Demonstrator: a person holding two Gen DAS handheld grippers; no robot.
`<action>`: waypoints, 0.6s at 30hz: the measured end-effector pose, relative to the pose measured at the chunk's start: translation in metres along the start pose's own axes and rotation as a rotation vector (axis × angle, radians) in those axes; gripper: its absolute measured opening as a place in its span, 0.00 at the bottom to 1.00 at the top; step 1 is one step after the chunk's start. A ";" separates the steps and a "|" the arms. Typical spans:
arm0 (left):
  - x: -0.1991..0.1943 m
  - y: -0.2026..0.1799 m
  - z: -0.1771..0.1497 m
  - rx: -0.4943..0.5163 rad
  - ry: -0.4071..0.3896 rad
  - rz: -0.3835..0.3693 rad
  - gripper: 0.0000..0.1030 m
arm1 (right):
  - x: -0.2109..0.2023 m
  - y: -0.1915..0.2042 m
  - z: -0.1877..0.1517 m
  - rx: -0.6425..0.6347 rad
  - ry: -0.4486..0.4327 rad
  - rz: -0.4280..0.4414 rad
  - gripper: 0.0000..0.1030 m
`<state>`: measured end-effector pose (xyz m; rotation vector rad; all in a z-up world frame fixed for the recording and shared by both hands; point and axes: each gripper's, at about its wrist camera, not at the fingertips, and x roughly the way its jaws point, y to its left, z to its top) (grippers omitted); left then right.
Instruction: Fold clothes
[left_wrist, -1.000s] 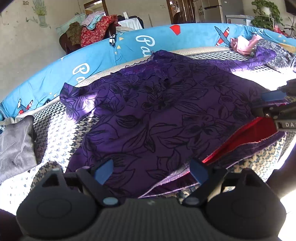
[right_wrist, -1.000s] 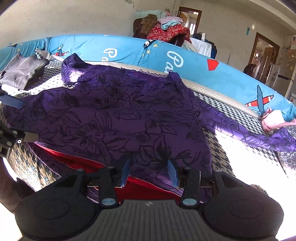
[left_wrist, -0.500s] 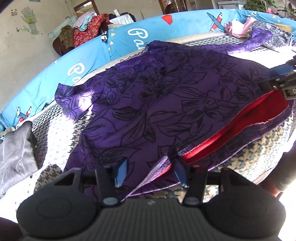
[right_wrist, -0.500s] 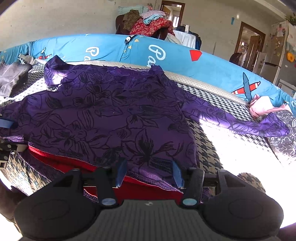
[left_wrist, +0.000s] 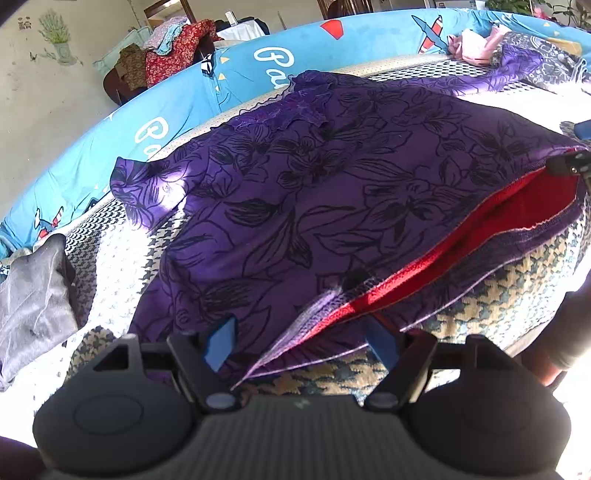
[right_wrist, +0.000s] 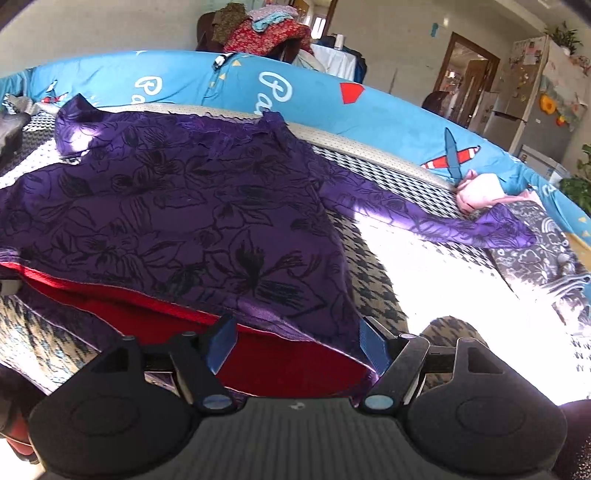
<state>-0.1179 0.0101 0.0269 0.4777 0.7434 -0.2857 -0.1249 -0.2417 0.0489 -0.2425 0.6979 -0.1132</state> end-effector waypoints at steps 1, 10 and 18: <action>0.001 0.000 0.000 -0.002 0.004 0.008 0.72 | 0.002 -0.002 -0.001 0.008 0.012 -0.011 0.70; 0.008 0.019 0.000 -0.096 0.016 0.108 0.56 | 0.022 -0.013 -0.003 0.073 0.114 -0.112 0.70; 0.015 0.046 -0.003 -0.241 0.054 0.205 0.57 | 0.001 0.009 0.000 -0.036 -0.032 -0.001 0.70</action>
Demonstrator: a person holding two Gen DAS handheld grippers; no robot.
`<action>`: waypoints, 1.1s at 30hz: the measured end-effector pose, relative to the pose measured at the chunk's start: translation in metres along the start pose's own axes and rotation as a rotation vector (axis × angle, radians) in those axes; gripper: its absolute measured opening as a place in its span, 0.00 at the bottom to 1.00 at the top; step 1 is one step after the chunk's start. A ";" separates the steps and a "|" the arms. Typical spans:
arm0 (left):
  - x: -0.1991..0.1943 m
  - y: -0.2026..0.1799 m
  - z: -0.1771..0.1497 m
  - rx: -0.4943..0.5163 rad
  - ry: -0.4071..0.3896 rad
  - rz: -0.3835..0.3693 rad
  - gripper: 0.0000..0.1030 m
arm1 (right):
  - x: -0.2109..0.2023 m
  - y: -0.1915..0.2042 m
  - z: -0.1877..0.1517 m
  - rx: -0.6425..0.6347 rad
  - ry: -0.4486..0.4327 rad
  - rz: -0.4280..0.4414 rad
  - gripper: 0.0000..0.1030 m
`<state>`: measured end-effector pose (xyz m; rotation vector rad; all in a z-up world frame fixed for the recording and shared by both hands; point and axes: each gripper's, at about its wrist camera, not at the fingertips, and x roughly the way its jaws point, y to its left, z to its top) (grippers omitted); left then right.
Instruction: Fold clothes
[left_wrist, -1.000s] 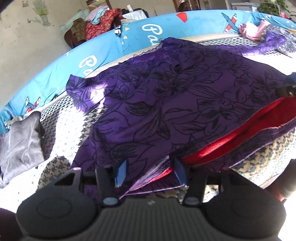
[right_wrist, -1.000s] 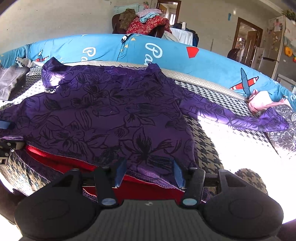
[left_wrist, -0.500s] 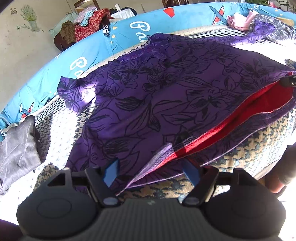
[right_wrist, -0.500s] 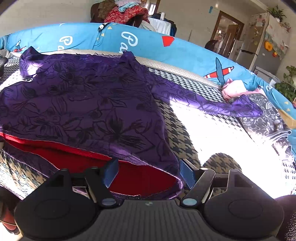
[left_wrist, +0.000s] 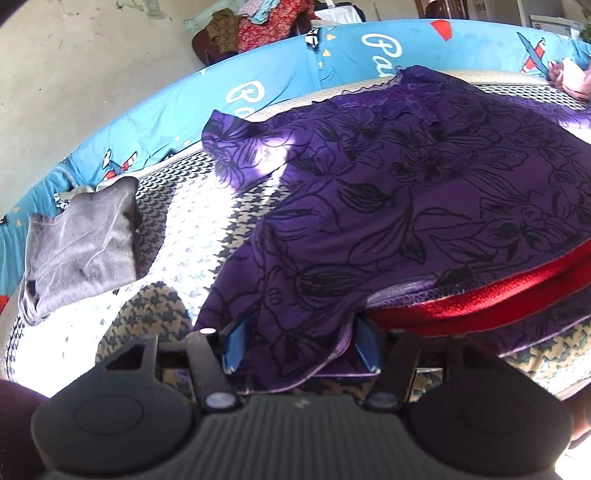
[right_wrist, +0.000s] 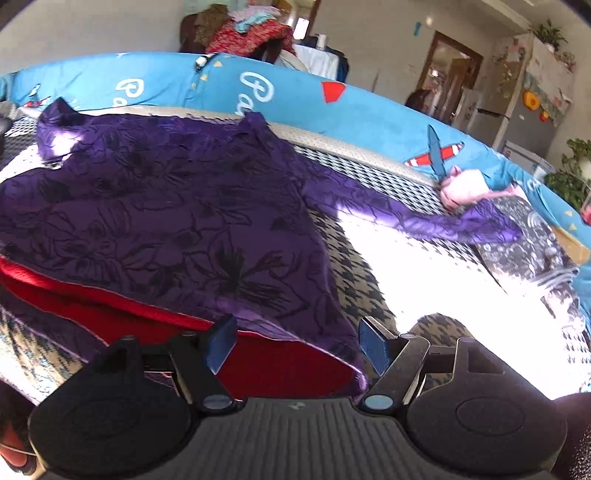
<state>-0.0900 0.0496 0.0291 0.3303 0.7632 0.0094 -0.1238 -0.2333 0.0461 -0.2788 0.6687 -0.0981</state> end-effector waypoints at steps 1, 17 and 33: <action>0.001 0.002 0.000 -0.010 0.001 0.009 0.57 | 0.000 0.005 0.000 -0.024 -0.004 0.016 0.70; 0.004 0.029 -0.001 -0.186 0.025 0.037 0.60 | 0.017 0.053 0.002 -0.281 -0.066 0.180 0.29; 0.000 0.071 -0.008 -0.409 0.022 0.169 0.72 | -0.032 0.051 -0.001 -0.306 -0.161 0.482 0.04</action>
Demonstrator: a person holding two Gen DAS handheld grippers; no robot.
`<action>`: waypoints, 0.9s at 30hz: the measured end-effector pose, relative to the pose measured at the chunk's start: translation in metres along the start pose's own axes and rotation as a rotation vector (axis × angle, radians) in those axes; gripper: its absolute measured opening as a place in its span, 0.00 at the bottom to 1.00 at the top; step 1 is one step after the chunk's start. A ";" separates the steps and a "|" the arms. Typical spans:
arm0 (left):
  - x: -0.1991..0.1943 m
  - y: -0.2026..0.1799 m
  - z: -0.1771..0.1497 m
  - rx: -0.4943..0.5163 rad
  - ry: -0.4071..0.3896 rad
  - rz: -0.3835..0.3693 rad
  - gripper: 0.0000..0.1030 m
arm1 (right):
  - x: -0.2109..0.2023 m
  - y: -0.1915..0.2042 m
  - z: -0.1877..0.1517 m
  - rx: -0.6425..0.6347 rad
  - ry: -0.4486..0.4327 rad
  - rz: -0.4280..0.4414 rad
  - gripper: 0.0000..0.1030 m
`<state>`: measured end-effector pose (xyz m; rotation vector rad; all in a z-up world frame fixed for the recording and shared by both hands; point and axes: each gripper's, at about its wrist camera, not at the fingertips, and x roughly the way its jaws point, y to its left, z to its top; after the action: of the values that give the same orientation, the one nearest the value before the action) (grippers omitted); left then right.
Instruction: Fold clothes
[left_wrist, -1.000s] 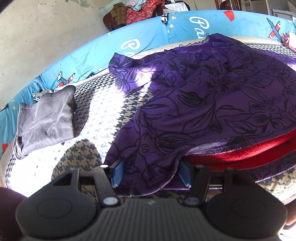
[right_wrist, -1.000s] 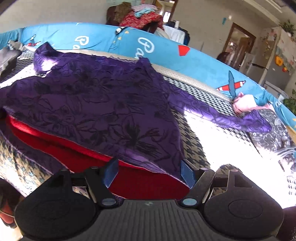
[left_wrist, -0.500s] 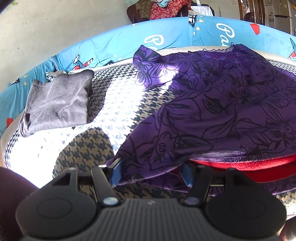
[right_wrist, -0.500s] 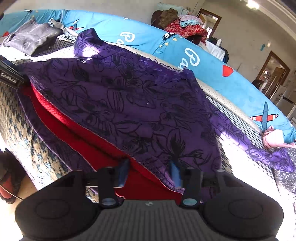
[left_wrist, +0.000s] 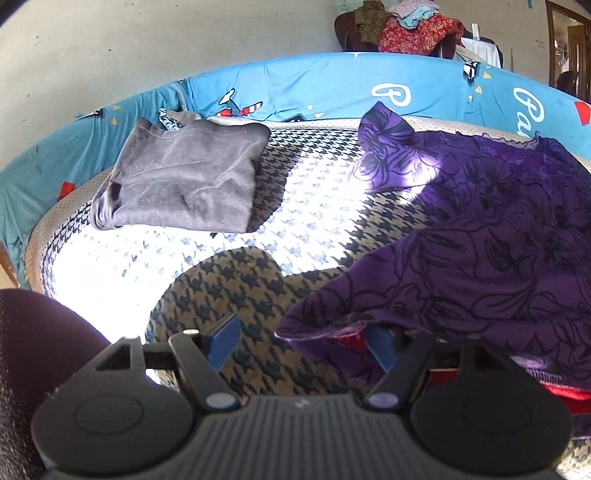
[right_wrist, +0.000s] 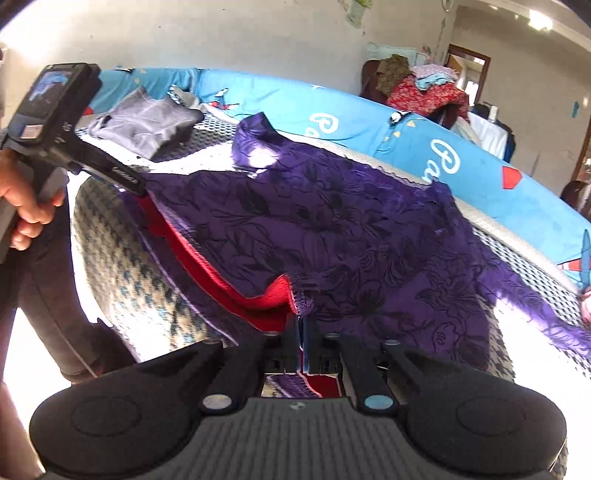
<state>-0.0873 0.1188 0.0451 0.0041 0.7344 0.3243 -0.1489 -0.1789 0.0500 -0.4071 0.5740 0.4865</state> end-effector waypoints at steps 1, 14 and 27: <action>-0.001 0.001 0.001 -0.007 -0.005 0.003 0.76 | 0.003 0.004 -0.001 -0.021 0.018 0.002 0.04; -0.012 -0.001 0.001 0.024 -0.055 0.000 0.84 | 0.008 0.014 0.000 -0.087 -0.003 -0.065 0.28; -0.018 -0.067 -0.017 0.448 -0.194 -0.041 0.94 | 0.034 0.028 0.012 -0.162 0.006 -0.078 0.34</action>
<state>-0.0914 0.0479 0.0364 0.4378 0.6006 0.1126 -0.1345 -0.1395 0.0323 -0.5835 0.5242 0.4590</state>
